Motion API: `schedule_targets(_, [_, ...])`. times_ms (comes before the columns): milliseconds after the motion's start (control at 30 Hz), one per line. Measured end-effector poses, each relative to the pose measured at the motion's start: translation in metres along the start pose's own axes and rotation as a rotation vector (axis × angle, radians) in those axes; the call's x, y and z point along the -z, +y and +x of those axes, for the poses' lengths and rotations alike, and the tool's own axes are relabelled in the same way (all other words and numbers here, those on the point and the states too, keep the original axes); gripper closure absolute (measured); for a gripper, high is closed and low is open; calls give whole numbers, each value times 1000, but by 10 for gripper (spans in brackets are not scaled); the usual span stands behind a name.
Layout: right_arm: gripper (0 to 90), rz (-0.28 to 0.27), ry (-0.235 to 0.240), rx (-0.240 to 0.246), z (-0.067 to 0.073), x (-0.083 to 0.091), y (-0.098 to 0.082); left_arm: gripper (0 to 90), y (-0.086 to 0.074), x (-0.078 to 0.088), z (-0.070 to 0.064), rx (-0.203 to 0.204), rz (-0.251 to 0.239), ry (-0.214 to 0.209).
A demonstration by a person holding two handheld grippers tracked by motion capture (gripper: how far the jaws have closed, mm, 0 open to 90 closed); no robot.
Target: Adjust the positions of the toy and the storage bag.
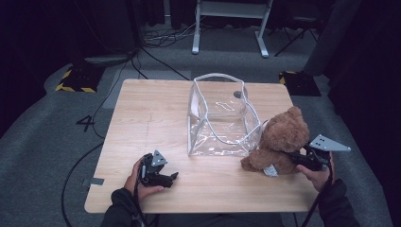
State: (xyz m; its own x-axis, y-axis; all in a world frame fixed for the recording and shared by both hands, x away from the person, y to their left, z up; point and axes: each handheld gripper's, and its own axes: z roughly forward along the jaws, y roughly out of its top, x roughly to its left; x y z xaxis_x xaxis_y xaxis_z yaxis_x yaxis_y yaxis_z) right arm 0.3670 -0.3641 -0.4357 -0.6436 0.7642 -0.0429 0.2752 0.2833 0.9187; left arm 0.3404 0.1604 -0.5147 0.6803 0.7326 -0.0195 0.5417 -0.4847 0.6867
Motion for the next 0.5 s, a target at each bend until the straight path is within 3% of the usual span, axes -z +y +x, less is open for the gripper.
schedule_targets(200, [520,-26,27,6,-4,7,-4,150,0,0,1,-1,-1,-1])
schedule_targets(500, [526,-41,23,7,-3,9,-5,150,1,-1,1,-1,1,-2])
